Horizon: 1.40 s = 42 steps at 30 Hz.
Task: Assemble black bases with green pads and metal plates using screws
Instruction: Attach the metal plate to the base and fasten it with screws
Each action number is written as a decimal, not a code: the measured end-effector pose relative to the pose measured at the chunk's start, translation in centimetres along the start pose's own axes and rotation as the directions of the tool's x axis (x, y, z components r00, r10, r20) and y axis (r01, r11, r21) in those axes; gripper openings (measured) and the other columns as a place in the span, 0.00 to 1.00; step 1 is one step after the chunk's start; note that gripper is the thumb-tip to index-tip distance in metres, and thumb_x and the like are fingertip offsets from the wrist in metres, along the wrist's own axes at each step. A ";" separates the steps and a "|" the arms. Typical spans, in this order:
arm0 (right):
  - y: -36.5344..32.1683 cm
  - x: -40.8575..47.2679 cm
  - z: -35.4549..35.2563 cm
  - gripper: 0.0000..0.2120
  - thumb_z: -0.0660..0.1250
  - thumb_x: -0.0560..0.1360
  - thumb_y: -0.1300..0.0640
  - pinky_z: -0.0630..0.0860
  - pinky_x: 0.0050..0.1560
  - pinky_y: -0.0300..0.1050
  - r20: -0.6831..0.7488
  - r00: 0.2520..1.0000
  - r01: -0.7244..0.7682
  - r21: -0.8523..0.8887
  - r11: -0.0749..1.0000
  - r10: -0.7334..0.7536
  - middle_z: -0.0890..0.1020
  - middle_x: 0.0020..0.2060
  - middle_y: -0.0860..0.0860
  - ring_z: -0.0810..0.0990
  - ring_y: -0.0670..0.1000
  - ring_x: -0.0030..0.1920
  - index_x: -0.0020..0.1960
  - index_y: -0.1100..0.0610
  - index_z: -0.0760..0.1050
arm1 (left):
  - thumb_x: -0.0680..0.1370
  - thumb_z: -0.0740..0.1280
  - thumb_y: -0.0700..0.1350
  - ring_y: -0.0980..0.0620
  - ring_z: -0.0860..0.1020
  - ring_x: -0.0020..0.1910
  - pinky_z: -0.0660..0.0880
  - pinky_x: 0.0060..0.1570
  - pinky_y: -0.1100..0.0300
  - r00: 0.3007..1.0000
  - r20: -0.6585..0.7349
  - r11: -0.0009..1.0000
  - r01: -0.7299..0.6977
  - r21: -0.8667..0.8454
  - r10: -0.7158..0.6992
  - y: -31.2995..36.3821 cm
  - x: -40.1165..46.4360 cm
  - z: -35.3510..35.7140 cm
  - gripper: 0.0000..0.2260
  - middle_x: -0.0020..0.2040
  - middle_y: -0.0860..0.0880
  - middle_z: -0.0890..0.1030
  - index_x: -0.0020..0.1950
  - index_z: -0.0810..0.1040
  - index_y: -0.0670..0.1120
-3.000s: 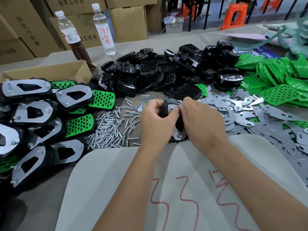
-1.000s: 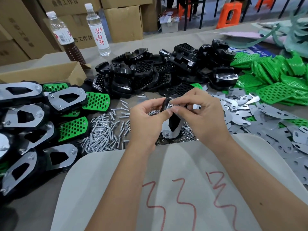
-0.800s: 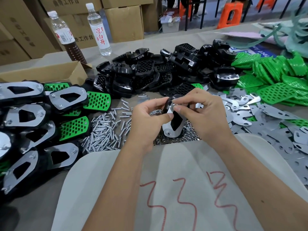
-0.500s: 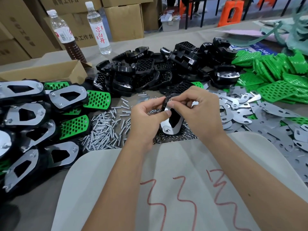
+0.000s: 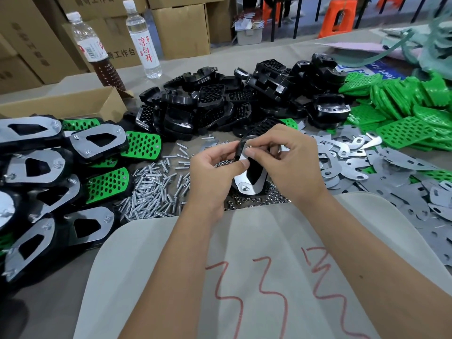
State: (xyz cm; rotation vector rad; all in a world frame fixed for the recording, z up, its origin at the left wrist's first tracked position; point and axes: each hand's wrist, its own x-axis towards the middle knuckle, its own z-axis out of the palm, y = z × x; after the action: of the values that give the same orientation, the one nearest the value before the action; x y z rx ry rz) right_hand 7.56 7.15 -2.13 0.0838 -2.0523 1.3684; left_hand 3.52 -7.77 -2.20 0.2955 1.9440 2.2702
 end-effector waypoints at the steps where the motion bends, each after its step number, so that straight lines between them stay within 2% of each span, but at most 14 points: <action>1: 0.0 0.0 0.0 0.05 0.79 0.72 0.64 0.72 0.37 0.47 0.001 1.000 0.002 0.007 1.000 -0.002 0.82 0.37 0.50 0.74 0.50 0.36 0.44 0.55 0.87 | 0.72 0.75 0.28 0.47 0.85 0.57 0.80 0.55 0.58 1.000 0.001 1.000 0.000 0.005 0.000 0.0 0.0 0.0 0.18 0.51 0.47 0.88 0.55 0.87 0.47; 8: 0.0 -0.1 0.0 0.06 0.80 0.70 0.60 0.74 0.36 0.52 -0.048 0.998 -0.038 0.006 0.999 0.038 0.81 0.35 0.52 0.75 0.55 0.35 0.40 0.55 0.84 | 0.72 0.76 0.30 0.51 0.85 0.57 0.80 0.60 0.55 0.999 -0.023 0.996 -0.036 0.084 0.038 -0.1 0.0 0.1 0.18 0.53 0.49 0.88 0.59 0.86 0.45; 12: -0.2 0.1 0.0 0.08 0.80 0.71 0.60 0.74 0.39 0.47 0.031 0.999 -0.043 -0.009 0.999 0.043 0.78 0.37 0.48 0.73 0.52 0.36 0.49 0.52 0.87 | 0.72 0.76 0.30 0.53 0.85 0.54 0.80 0.56 0.60 0.999 -0.026 0.998 -0.027 0.060 0.029 -0.1 -0.1 0.2 0.17 0.51 0.49 0.88 0.56 0.87 0.48; 16: -0.2 0.1 -0.3 0.01 0.78 0.74 0.56 0.75 0.41 0.46 0.032 0.993 -0.119 0.024 0.993 0.118 0.80 0.38 0.49 0.76 0.48 0.38 0.44 0.53 0.87 | 0.71 0.76 0.30 0.43 0.84 0.60 0.80 0.64 0.45 0.999 -0.033 1.000 0.014 0.002 -0.014 -0.2 0.1 -0.1 0.17 0.54 0.44 0.88 0.57 0.87 0.44; 18: 0.0 0.1 -0.6 0.07 0.77 0.76 0.55 0.75 0.43 0.48 -0.021 0.990 -0.138 0.037 0.990 0.139 0.81 0.36 0.50 0.77 0.49 0.39 0.40 0.55 0.85 | 0.70 0.76 0.31 0.41 0.84 0.60 0.79 0.65 0.41 0.999 -0.035 0.999 0.034 -0.008 -0.034 -0.2 0.0 -0.1 0.18 0.54 0.43 0.87 0.58 0.87 0.43; 20: -0.2 0.1 -0.7 0.02 0.77 0.76 0.57 0.76 0.44 0.48 -0.002 0.990 -0.144 0.084 0.986 0.144 0.81 0.39 0.52 0.76 0.48 0.40 0.46 0.55 0.86 | 0.67 0.76 0.34 0.41 0.84 0.59 0.78 0.65 0.40 0.998 -0.044 0.999 0.041 -0.009 -0.042 -0.1 -0.1 0.0 0.19 0.54 0.43 0.88 0.57 0.87 0.44; 22: -0.5 -0.1 -0.5 0.07 0.77 0.76 0.60 0.77 0.46 0.51 0.048 0.990 -0.135 0.072 0.988 0.132 0.80 0.42 0.54 0.74 0.49 0.41 0.53 0.53 0.87 | 0.65 0.76 0.36 0.41 0.84 0.59 0.79 0.65 0.40 0.998 -0.050 0.999 0.044 -0.016 -0.045 -0.2 -0.1 0.1 0.18 0.53 0.44 0.88 0.54 0.88 0.47; 24: -0.4 0.0 -0.6 0.02 0.77 0.76 0.60 0.76 0.46 0.50 0.084 0.986 -0.148 0.080 0.986 0.142 0.79 0.42 0.52 0.76 0.47 0.42 0.48 0.55 0.87 | 0.65 0.76 0.36 0.40 0.85 0.58 0.78 0.65 0.40 0.998 -0.048 0.999 0.047 -0.022 -0.048 -0.2 -0.1 0.0 0.16 0.52 0.44 0.88 0.50 0.89 0.50; 27: -0.1 0.0 -0.8 0.13 0.76 0.77 0.56 0.76 0.45 0.48 0.040 0.986 -0.163 0.102 0.981 0.160 0.78 0.40 0.51 0.77 0.48 0.41 0.36 0.59 0.79 | 0.65 0.76 0.36 0.40 0.85 0.57 0.78 0.65 0.38 0.996 -0.064 0.998 0.058 -0.030 -0.060 -0.2 0.0 -0.1 0.16 0.51 0.44 0.88 0.50 0.88 0.50; 31: -0.6 -0.1 -0.4 0.04 0.74 0.79 0.55 0.75 0.46 0.39 0.093 0.984 -0.156 0.055 0.986 0.150 0.80 0.46 0.54 0.76 0.46 0.43 0.46 0.54 0.85 | 0.64 0.76 0.36 0.40 0.85 0.56 0.79 0.64 0.39 0.997 -0.062 0.998 0.055 -0.018 -0.056 -0.2 0.0 0.0 0.15 0.50 0.45 0.88 0.46 0.90 0.52; 34: 0.0 0.0 -0.5 0.17 0.73 0.79 0.54 0.72 0.43 0.36 0.041 0.986 -0.167 0.065 0.984 0.164 0.78 0.43 0.58 0.76 0.46 0.42 0.35 0.61 0.77 | 0.64 0.75 0.36 0.40 0.85 0.56 0.78 0.65 0.38 0.995 -0.069 0.997 0.070 -0.024 -0.072 -0.1 0.0 0.0 0.15 0.50 0.44 0.88 0.46 0.89 0.52; 37: -0.3 0.0 -0.4 0.01 0.75 0.78 0.58 0.75 0.45 0.39 0.073 0.987 -0.147 0.034 0.989 0.144 0.80 0.47 0.54 0.74 0.49 0.41 0.47 0.55 0.85 | 0.65 0.75 0.37 0.41 0.85 0.56 0.78 0.65 0.38 0.996 -0.065 0.998 0.065 -0.018 -0.066 -0.1 0.0 0.0 0.15 0.50 0.45 0.88 0.47 0.89 0.51; 38: -0.4 0.0 -0.3 0.06 0.75 0.77 0.60 0.76 0.46 0.39 0.082 0.988 -0.136 0.018 0.991 0.134 0.79 0.48 0.53 0.73 0.49 0.40 0.52 0.53 0.86 | 0.65 0.75 0.37 0.41 0.85 0.56 0.78 0.65 0.38 0.996 -0.065 0.998 0.061 -0.012 -0.061 -0.1 -0.1 0.0 0.15 0.49 0.45 0.88 0.47 0.89 0.51; 42: -0.4 0.0 -0.3 0.05 0.78 0.73 0.60 0.76 0.42 0.46 0.013 0.994 -0.105 -0.044 0.994 0.105 0.78 0.44 0.52 0.74 0.50 0.38 0.44 0.53 0.84 | 0.65 0.76 0.38 0.43 0.86 0.54 0.80 0.63 0.42 0.997 -0.073 0.999 0.034 0.016 -0.032 0.0 -0.2 0.1 0.15 0.49 0.46 0.88 0.45 0.89 0.55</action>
State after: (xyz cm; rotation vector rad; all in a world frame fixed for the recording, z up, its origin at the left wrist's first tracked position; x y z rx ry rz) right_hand 7.87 7.19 -1.74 -0.0325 -2.1244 1.3895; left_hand 3.78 -7.72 -2.20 0.1839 1.9886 2.2749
